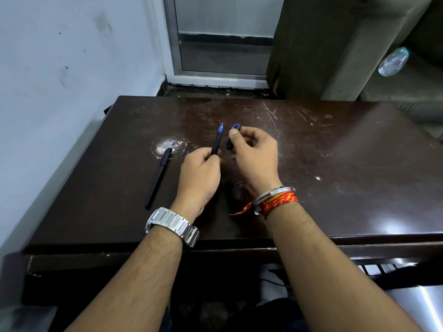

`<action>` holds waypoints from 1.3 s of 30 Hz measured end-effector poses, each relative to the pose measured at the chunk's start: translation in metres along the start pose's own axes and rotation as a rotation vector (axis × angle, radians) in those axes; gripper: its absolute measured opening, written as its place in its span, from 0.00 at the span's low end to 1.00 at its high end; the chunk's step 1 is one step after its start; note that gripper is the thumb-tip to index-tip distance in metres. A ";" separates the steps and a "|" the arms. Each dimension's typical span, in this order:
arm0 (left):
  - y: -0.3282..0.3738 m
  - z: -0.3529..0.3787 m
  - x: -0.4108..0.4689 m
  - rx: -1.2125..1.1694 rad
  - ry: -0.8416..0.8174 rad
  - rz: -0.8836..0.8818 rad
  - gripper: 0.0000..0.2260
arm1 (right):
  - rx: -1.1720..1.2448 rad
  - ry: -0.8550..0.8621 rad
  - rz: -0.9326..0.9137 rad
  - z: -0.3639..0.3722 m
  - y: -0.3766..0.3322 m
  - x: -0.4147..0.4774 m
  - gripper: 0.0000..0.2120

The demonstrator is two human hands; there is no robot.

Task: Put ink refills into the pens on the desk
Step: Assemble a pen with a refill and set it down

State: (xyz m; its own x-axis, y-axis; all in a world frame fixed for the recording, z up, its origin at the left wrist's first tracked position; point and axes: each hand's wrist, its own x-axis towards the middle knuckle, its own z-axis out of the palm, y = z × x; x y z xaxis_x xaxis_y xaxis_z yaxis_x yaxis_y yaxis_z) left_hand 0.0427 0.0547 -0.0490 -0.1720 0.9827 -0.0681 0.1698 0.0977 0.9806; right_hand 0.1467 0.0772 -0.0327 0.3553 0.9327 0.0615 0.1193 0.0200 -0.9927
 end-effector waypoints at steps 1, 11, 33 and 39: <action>0.000 0.000 -0.001 0.004 -0.009 -0.008 0.12 | 0.021 0.036 -0.025 -0.001 -0.001 0.001 0.04; 0.011 0.006 -0.014 -0.092 -0.088 -0.072 0.14 | 0.316 0.129 -0.130 -0.012 -0.013 0.003 0.02; 0.004 0.002 -0.010 -0.088 -0.109 -0.053 0.16 | 0.266 0.043 -0.125 -0.011 -0.008 0.006 0.03; 0.004 0.002 -0.009 -0.067 -0.117 -0.087 0.13 | 0.251 0.015 -0.146 -0.012 -0.009 0.006 0.03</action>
State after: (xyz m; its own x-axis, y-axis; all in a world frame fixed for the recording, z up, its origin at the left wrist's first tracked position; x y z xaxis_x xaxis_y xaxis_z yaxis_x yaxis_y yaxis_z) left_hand 0.0470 0.0469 -0.0447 -0.0685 0.9830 -0.1703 0.0933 0.1763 0.9799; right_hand 0.1588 0.0788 -0.0224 0.3653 0.9080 0.2053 -0.0620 0.2438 -0.9678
